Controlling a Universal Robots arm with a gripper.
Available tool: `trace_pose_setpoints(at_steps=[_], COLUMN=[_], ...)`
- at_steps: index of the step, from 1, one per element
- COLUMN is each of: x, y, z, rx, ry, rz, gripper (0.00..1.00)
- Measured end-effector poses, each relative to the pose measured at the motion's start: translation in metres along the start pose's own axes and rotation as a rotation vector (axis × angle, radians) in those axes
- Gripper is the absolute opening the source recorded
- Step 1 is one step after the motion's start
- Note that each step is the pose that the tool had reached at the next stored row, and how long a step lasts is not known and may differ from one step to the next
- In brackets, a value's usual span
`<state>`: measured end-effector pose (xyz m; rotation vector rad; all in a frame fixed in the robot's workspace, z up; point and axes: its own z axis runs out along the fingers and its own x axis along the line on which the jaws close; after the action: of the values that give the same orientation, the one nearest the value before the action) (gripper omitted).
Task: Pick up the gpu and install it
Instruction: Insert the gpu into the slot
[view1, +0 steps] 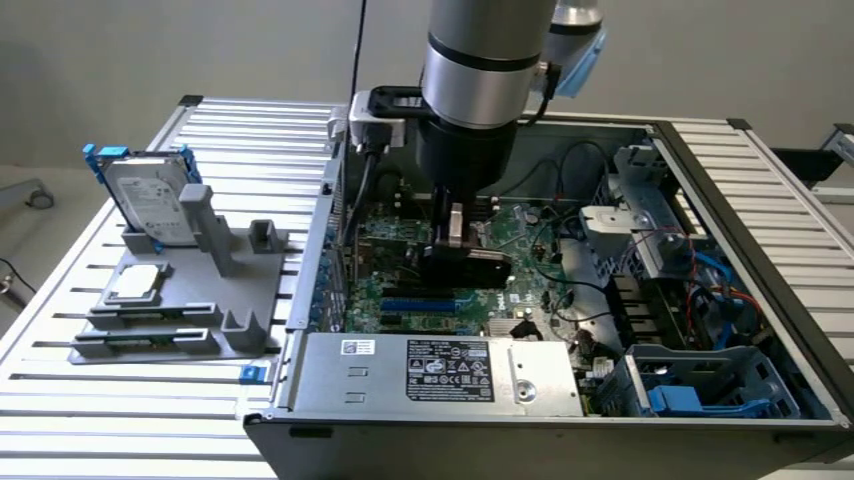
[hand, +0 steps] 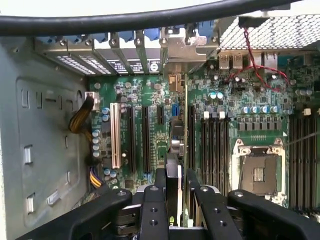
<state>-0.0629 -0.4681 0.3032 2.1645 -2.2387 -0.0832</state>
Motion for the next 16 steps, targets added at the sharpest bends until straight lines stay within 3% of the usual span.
trace_pose_setpoints(at_steps=[2, 16], x=[0.0, 0.0], y=[0.004, 0.006], z=[0.0029, 0.0127], rx=[0.0003, 0.0035], ry=[0.0, 0.001], rz=[-0.002, -0.002], gripper=[0.27, 0.27])
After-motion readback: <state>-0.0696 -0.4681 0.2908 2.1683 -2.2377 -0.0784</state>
